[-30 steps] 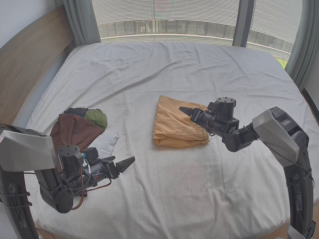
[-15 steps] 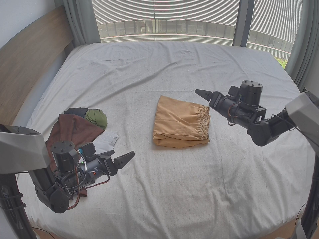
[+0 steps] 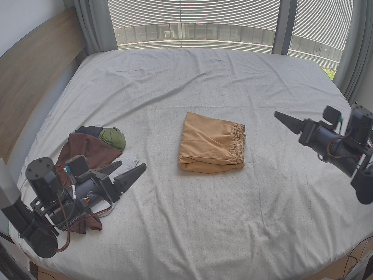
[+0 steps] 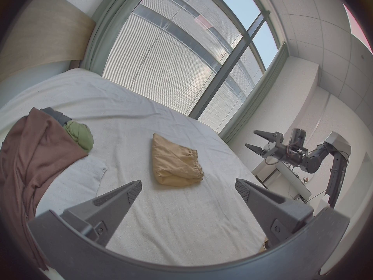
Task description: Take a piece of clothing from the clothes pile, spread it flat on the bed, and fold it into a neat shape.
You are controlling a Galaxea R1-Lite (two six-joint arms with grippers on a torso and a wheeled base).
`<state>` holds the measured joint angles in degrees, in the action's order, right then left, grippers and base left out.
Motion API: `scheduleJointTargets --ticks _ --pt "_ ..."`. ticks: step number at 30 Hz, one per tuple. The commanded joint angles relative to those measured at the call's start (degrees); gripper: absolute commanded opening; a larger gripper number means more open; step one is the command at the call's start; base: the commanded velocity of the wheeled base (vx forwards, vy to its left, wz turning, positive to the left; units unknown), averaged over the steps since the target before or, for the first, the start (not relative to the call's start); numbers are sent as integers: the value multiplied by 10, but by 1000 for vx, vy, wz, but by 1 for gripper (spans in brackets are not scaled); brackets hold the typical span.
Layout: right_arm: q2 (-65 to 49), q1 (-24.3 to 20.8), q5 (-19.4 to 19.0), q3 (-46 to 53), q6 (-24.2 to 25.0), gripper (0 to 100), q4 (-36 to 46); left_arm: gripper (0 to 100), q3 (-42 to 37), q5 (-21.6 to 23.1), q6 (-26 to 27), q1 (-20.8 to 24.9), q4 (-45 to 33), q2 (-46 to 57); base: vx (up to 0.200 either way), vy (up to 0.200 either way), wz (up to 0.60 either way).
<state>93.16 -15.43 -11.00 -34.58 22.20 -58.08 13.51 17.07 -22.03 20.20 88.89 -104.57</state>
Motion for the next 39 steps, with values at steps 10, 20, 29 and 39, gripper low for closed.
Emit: scheduleJointTargets --ticks 10,20,29,39 --pt "-519 103 -2 342 -69 100 39 100 -135 -97 13 -105 -8 352 0 0 0" --pt "-896 124 -2 342 -87 100 499 100 -135 -114 46 -109 -372 661 0 0 0" --pt "-914 160 140 338 -174 100 566 100 -135 -63 104 -183 -686 903 0 0 0" --pt "-915 150 123 345 -215 100 577 100 -135 -87 192 -229 -849 1002 0 0 0"
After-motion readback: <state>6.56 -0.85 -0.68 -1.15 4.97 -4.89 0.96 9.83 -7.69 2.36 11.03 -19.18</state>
